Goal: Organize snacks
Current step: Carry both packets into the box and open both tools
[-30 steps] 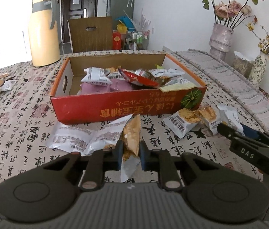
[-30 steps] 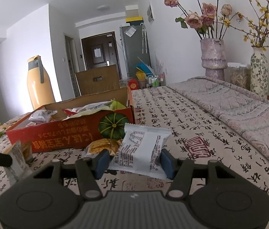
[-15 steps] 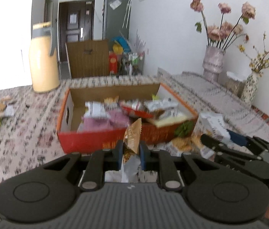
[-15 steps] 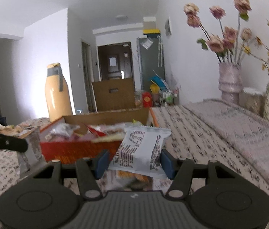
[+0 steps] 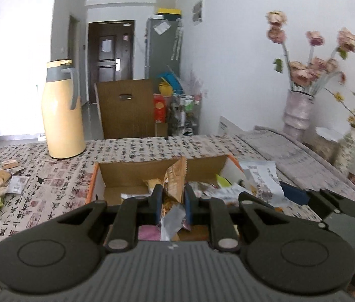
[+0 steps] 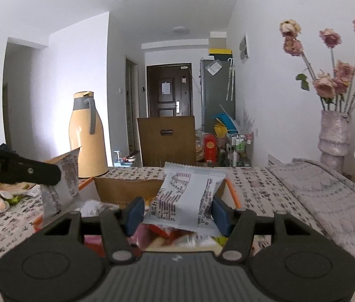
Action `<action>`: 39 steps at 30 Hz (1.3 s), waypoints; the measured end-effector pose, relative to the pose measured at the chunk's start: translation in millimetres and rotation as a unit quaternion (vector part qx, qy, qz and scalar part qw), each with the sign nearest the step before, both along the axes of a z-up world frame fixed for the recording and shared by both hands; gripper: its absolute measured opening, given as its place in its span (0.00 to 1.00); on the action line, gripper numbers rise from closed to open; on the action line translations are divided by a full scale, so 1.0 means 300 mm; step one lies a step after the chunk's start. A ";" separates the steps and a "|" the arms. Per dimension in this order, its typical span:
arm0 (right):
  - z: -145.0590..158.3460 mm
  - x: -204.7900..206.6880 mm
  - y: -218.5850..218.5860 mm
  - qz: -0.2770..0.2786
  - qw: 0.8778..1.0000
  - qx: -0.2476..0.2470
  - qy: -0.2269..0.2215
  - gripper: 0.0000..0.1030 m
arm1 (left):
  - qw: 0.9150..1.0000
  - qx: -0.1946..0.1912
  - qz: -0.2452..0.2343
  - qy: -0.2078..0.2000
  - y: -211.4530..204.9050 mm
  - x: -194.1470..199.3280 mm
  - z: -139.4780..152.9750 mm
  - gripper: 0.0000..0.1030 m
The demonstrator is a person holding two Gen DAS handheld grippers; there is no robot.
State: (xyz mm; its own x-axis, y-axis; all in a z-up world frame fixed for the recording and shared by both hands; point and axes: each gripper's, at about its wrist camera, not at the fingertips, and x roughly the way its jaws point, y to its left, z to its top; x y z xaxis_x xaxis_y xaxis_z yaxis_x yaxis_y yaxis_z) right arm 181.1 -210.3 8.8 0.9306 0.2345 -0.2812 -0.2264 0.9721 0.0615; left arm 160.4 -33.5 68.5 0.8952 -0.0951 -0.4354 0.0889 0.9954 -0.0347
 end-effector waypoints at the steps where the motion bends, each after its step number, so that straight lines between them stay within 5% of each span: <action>1: 0.003 0.027 0.007 0.001 1.000 0.000 0.001 0.56 | 1.000 -0.003 0.005 0.002 0.005 0.026 -0.003 0.17; 9: -0.027 0.174 0.036 -0.001 1.000 0.002 0.015 0.56 | 0.999 -0.013 0.033 0.019 0.048 0.181 -0.071 0.17; 22: -0.097 0.210 0.037 0.004 0.999 -0.007 0.046 0.58 | 0.999 -0.004 0.034 0.019 0.060 0.223 -0.153 0.19; 25: -0.101 0.212 0.031 -0.002 0.999 -0.005 0.051 0.71 | 0.999 -0.005 0.033 0.023 0.062 0.224 -0.157 0.32; 29: -0.098 0.208 0.019 -0.011 0.999 0.003 0.050 0.96 | 0.998 -0.006 0.052 0.022 0.072 0.224 -0.158 0.78; 31: -0.097 0.206 0.009 -0.014 0.999 0.007 0.050 1.00 | 0.997 -0.006 0.070 0.015 0.080 0.217 -0.154 0.97; 39: -0.094 0.208 -0.006 -0.021 0.998 0.020 0.056 1.00 | 0.996 -0.004 0.089 0.022 0.094 0.225 -0.159 1.00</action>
State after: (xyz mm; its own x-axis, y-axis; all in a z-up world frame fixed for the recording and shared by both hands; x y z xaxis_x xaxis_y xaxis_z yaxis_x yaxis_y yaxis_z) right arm 243.5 -212.0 -19.4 0.9032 0.2097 -0.3746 -0.1759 0.9768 0.1225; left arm 227.9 -5.2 20.8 0.8782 0.0607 -0.4744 -0.0914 0.9949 -0.0419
